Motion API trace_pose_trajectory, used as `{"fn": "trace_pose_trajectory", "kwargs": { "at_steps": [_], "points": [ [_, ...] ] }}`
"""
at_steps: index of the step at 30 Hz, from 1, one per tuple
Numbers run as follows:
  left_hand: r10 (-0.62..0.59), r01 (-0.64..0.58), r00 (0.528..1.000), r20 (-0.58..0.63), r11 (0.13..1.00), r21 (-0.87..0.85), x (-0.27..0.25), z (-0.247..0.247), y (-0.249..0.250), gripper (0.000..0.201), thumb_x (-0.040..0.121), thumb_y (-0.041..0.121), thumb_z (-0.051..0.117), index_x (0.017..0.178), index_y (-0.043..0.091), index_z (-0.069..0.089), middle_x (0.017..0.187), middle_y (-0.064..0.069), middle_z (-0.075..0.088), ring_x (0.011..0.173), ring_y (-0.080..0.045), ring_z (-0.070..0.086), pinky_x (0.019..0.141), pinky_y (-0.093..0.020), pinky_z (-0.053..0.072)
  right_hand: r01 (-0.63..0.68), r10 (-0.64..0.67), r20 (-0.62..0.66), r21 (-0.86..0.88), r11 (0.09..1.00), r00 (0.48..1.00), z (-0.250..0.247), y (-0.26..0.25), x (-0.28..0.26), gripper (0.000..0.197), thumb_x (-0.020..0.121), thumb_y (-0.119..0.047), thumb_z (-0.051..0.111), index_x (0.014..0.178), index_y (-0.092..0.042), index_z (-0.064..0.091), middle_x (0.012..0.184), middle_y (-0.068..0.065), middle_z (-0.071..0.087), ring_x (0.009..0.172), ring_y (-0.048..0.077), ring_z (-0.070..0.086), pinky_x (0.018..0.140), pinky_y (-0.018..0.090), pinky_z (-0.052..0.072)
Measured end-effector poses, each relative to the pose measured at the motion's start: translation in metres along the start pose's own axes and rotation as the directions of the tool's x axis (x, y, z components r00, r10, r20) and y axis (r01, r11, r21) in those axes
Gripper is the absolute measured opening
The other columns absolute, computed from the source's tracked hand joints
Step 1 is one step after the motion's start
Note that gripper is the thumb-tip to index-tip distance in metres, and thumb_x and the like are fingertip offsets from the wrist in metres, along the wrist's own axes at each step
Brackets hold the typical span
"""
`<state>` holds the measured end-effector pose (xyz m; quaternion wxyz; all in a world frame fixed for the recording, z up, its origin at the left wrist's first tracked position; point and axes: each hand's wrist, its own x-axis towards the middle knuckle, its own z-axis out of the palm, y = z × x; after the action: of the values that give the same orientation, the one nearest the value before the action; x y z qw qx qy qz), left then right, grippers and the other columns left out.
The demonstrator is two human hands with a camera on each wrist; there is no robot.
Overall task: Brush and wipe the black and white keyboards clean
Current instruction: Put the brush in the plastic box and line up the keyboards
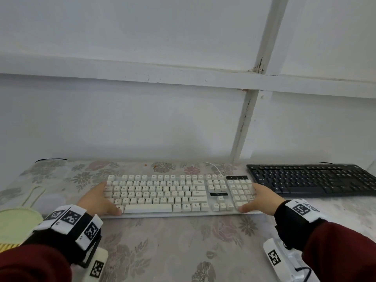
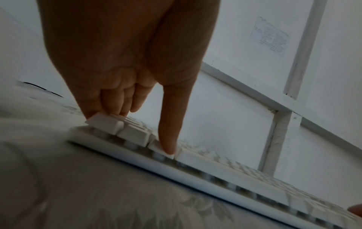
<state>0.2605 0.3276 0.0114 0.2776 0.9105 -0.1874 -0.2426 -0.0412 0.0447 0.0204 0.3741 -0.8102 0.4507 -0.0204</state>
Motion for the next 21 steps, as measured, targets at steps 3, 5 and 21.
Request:
{"fn": "trace_pose_trajectory", "kwargs": {
  "at_steps": [3, 5, 21],
  "points": [
    [-0.001, 0.001, 1.000, -0.005, 1.000, 0.014, 0.011, 0.001, 0.003, 0.103, 0.064, 0.003, 0.083, 0.147, 0.009, 0.024, 0.144, -0.013, 0.040, 0.130, -0.030, 0.040, 0.108, -0.039, 0.032, -0.017, 0.017, -0.007, -0.010, 1.000, 1.000, -0.001, -0.001, 0.010, 0.068, 0.052, -0.026, 0.091, 0.109, -0.012, 0.057, 0.102, 0.000, 0.065, 0.097, 0.017, 0.061, 0.086, 0.030, 0.050],
    [0.004, -0.003, 1.000, -0.016, 0.999, 0.039, 0.017, 0.002, 0.007, 0.101, 0.066, 0.006, 0.083, 0.147, 0.009, 0.023, 0.144, -0.013, 0.040, 0.130, -0.030, 0.040, 0.107, -0.038, 0.031, -0.019, 0.018, -0.009, -0.042, 0.999, 1.000, 0.000, 0.001, 0.019, 0.095, 0.032, -0.044, 0.091, 0.114, -0.013, 0.055, 0.108, 0.000, 0.064, 0.103, 0.020, 0.061, 0.094, 0.036, 0.048],
    [0.059, -0.050, 0.997, -0.056, 0.988, 0.144, 0.043, 0.008, 0.028, 0.090, 0.078, 0.020, 0.075, 0.147, 0.005, 0.020, 0.150, -0.012, 0.033, 0.135, -0.028, 0.036, 0.109, -0.035, 0.029, -0.060, 0.052, -0.051, -0.160, 0.985, 0.997, -0.001, -0.014, 0.052, 0.072, 0.073, -0.033, 0.078, 0.128, -0.005, 0.041, 0.124, 0.007, 0.057, 0.111, 0.022, 0.056, 0.093, 0.030, 0.046]
  ]
}}
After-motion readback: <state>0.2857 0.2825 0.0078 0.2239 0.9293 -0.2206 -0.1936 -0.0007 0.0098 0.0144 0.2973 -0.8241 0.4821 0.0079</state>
